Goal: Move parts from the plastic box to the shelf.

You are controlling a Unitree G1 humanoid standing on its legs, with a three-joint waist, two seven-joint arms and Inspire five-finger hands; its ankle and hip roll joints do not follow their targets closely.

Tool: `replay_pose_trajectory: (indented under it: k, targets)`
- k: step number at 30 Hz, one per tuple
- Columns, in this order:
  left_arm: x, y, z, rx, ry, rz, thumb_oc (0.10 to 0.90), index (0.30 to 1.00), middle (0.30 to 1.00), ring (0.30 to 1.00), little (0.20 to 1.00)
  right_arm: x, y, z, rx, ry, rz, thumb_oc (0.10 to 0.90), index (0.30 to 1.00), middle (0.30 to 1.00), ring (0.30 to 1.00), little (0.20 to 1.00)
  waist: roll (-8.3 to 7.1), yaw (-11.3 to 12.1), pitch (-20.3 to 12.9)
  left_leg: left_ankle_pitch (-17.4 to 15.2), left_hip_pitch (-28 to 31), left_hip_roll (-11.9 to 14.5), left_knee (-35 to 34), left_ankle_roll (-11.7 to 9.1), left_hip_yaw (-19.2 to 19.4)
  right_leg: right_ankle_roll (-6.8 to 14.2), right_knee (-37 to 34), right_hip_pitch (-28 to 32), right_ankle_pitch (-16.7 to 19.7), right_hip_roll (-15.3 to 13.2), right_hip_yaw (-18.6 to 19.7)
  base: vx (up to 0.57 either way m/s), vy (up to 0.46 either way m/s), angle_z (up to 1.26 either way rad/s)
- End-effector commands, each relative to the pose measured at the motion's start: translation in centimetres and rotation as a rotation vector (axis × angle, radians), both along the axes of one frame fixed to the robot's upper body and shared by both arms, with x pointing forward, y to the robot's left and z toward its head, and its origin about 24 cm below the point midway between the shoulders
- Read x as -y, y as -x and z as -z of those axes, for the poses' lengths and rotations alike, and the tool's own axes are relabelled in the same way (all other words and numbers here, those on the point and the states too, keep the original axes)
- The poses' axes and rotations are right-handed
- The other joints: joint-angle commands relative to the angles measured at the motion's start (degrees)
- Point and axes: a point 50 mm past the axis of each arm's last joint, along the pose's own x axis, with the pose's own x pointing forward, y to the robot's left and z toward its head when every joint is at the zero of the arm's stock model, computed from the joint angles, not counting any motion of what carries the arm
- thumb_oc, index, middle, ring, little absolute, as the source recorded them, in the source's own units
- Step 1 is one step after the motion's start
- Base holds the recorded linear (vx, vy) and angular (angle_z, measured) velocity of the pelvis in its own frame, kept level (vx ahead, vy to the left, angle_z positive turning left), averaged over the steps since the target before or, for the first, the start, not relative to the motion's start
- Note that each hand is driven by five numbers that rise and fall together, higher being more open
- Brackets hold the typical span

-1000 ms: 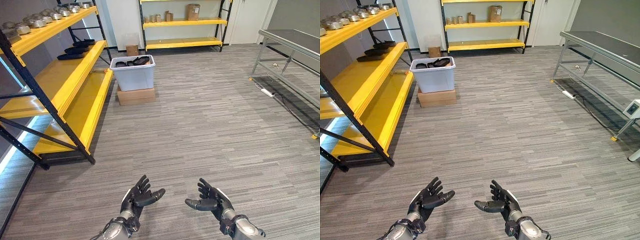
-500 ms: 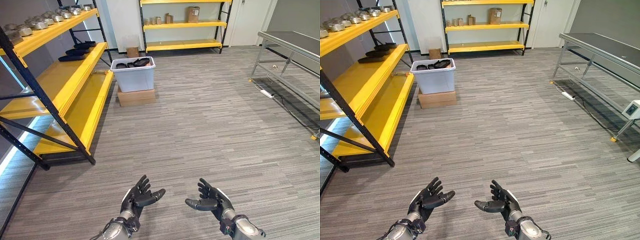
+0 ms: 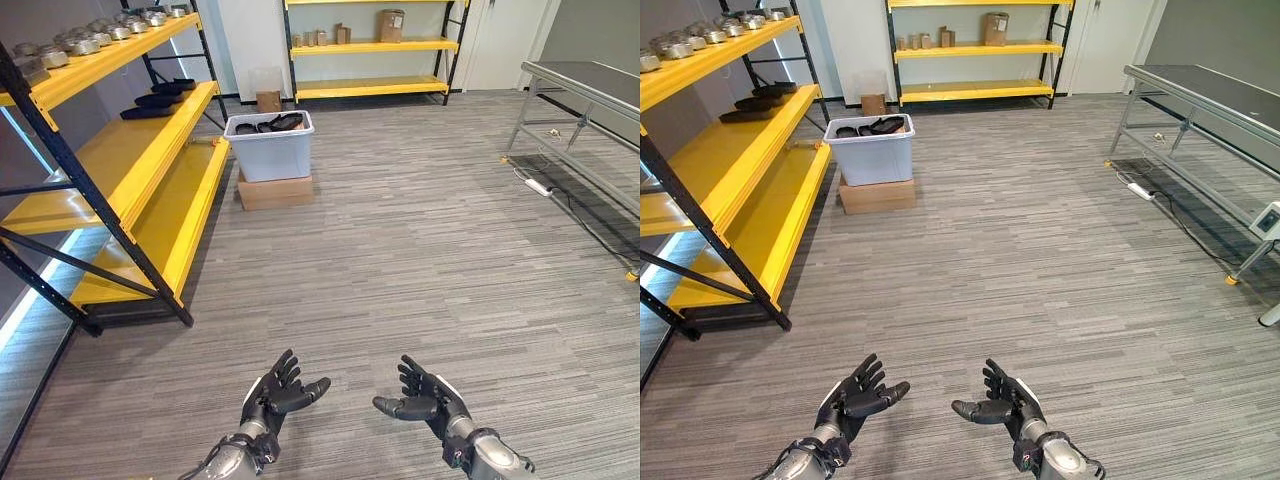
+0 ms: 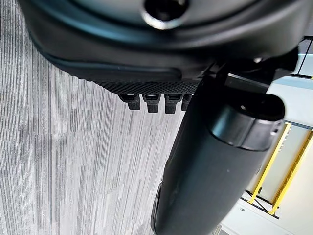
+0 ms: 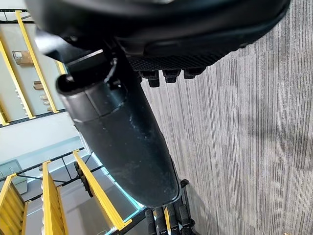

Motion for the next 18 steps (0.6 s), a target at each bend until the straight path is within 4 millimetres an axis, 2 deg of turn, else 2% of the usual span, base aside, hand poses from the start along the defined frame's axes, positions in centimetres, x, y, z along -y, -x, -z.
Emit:
replay_pose_trajectory:
  k: [1, 2, 3, 4, 6, 7, 8, 9, 10, 11, 12, 14, 15, 16, 18]
  targets:
    - [-1.1, -6.2, -6.4, 0.378, -0.05, -0.024, 0.9, 1.0, 1.0, 1.0, 1.0, -1.0, -5.3, -5.0, 0.301, -0.101, 0.01, 0.9, 1.0, 1.0, 1.0, 1.0, -3.83, 1.8, 2.9, -6.3, -7.0, 0.9, 12.7, 0.2, -3.2, 1.4, 8.9, -0.2, -5.5, -5.5, -1.2, -0.08, 0.131, 0.15]
    - [-1.0, -6.7, -7.1, 0.413, -0.067, -0.006, 0.9, 1.0, 1.0, 1.0, 1.0, -1.1, -5.6, -5.3, 0.314, -0.116, 0.013, 0.9, 1.0, 1.0, 1.0, 1.0, -3.78, 1.8, 3.8, -9.0, -9.2, 0.0, 17.2, 1.1, -4.2, 1.3, 14.3, -2.5, -7.8, -6.3, -1.1, -0.08, 0.156, 0.3]
    - [-1.0, -7.0, -7.4, 0.43, -0.074, 0.003, 0.9, 1.0, 1.0, 1.0, 1.0, -1.1, -5.8, -5.5, 0.32, -0.117, 0.011, 0.9, 1.0, 1.0, 1.0, 1.0, -3.76, 1.8, 4.4, -10.3, -10.8, -0.1, 20.1, 1.4, -4.4, 1.4, 18.0, -4.2, -8.7, -6.9, -1.2, -0.05, 0.25, 0.34]
    - [-1.0, -7.1, -7.7, 0.439, -0.082, 0.009, 0.9, 1.0, 1.0, 1.0, 1.0, -1.4, -5.9, -5.5, 0.323, -0.122, 0.007, 0.9, 1.0, 1.0, 1.0, 1.0, -3.49, 1.8, 5.1, -13.0, -12.1, -0.7, 23.7, 2.6, -4.8, 1.8, 23.1, -6.9, -9.9, -8.1, -0.5, 0.0, 0.214, 0.36]
    - [-0.9, -7.2, -7.8, 0.445, -0.104, 0.028, 0.9, 1.0, 1.0, 1.0, 1.0, -1.5, -5.7, -5.4, 0.319, -0.137, 0.021, 0.9, 1.0, 1.0, 1.0, 1.0, -3.49, 2.1, 5.7, -15.8, -12.6, -2.2, 26.9, 4.0, -5.7, 2.7, 29.1, -8.2, -8.3, -9.7, -0.2, 0.08, 0.265, 0.31]
    - [-1.0, -7.1, -7.6, 0.435, -0.127, 0.042, 0.9, 1.0, 1.0, 1.0, 1.0, -1.7, -5.4, -5.1, 0.305, -0.149, 0.028, 0.9, 1.0, 1.0, 1.0, 1.0, -3.11, 1.9, 6.3, -17.1, -11.8, -3.6, 27.3, 5.8, -5.8, 3.6, 37.1, -11.8, -2.5, -11.1, 1.7, 0.1, 0.331, 0.32]
    - [-0.9, -7.0, -7.7, 0.435, -0.132, 0.053, 0.9, 1.0, 1.0, 1.0, 1.0, -1.8, -5.2, -4.9, 0.297, -0.154, 0.034, 0.9, 1.0, 1.0, 1.0, 1.0, -2.87, 1.8, 6.4, -17.5, -11.2, -4.6, 27.0, 6.8, -5.5, 3.9, 40.8, -14.3, 2.0, -12.2, 2.6, 0.09, 0.367, 0.34]
    - [-0.8, -6.9, -7.7, 0.438, -0.137, 0.063, 0.9, 1.0, 1.0, 1.0, 1.0, -1.9, -5.2, -5.0, 0.299, -0.162, 0.036, 0.9, 1.0, 1.0, 1.0, 1.0, -2.25, 1.7, 7.3, -18.0, -10.3, -5.3, 27.1, 7.7, -5.3, 4.3, 44.3, -16.6, 5.6, -13.1, 3.3, 0.06, 0.296, 0.28]
    - [-0.8, -6.9, -7.8, 0.441, -0.138, 0.072, 0.9, 1.0, 1.0, 1.0, 1.0, -2.0, -5.2, -5.1, 0.303, -0.166, 0.034, 0.9, 1.0, 1.0, 1.0, 1.0, -1.44, 1.5, 8.1, -18.1, -9.4, -5.3, 27.1, 8.1, -5.0, 4.5, 47.3, -19.4, 6.9, -13.9, 3.2, 0.18, 0.312, 0.13]
    - [-0.9, -6.7, -7.7, 0.436, -0.147, 0.089, 0.9, 1.0, 1.0, 1.0, 1.0, -1.9, -5.3, -5.1, 0.302, -0.163, 0.031, 0.9, 1.0, 1.0, 1.0, 1.0, -0.92, 1.2, 8.4, -19.0, -6.8, -5.9, 26.2, 8.7, -4.3, 4.4, 47.4, -22.5, 5.3, -15.0, 0.7, 0.44, 0.141, -0.15]
    - [-0.9, -6.6, -7.3, 0.417, -0.141, 0.099, 0.9, 1.0, 1.0, 1.0, 1.0, -1.9, -5.6, -5.2, 0.306, -0.162, 0.034, 0.9, 1.0, 1.0, 1.0, 1.0, -2.31, 0.4, 8.3, -20.2, -3.1, -7.7, 23.9, 7.8, -5.3, 5.0, 35.1, -23.5, 5.0, -14.0, 0.3, 0.6, -0.026, -0.37]
    - [-0.6, -7.0, -7.3, 0.424, -0.137, 0.102, 0.9, 1.0, 1.0, 1.0, 1.0, -1.3, -6.2, -5.7, 0.327, -0.132, 0.045, 0.9, 1.0, 1.0, 1.0, 1.0, -3.13, -0.7, 8.5, -22.1, 1.6, -7.7, 22.5, 5.6, -5.5, 5.9, 17.9, -22.7, 7.0, -13.4, -1.7, 0.63, -0.221, 0.37]
    - [-0.3, -7.0, -7.3, 0.427, -0.126, 0.099, 0.9, 1.0, 1.0, 1.0, 1.0, -1.3, -6.4, -5.7, 0.33, -0.12, 0.04, 0.9, 1.0, 1.0, 1.0, 1.0, -3.11, -1.0, 8.2, -22.9, 3.2, -7.3, 22.7, 4.9, -5.5, 6.4, 15.7, -23.3, 8.4, -13.2, -1.2, 0.58, -0.216, 1.2]
    - [-0.4, -7.1, -7.2, 0.422, -0.129, 0.088, 0.9, 1.0, 1.0, 1.0, 1.0, -1.2, -6.4, -5.7, 0.328, -0.114, 0.037, 0.9, 1.0, 1.0, 1.0, 1.0, -3.2, -1.0, 7.5, -23.0, 4.5, -6.3, 23.1, 4.0, -5.6, 5.7, 16.2, -23.0, 7.1, -12.0, -1.4, 0.54, -0.199, 0.87]
    - [0.0, -7.0, -7.0, 0.418, -0.109, 0.095, 0.9, 1.0, 1.0, 1.0, 1.0, -1.1, -6.3, -5.7, 0.326, -0.119, 0.046, 0.9, 1.0, 1.0, 1.0, 1.0, -3.11, -1.3, 6.9, -24.2, 4.4, -5.2, 24.6, 3.9, -5.9, 5.2, 19.3, -24.6, 7.0, -11.3, -0.2, 0.37, -0.151, -0.03]
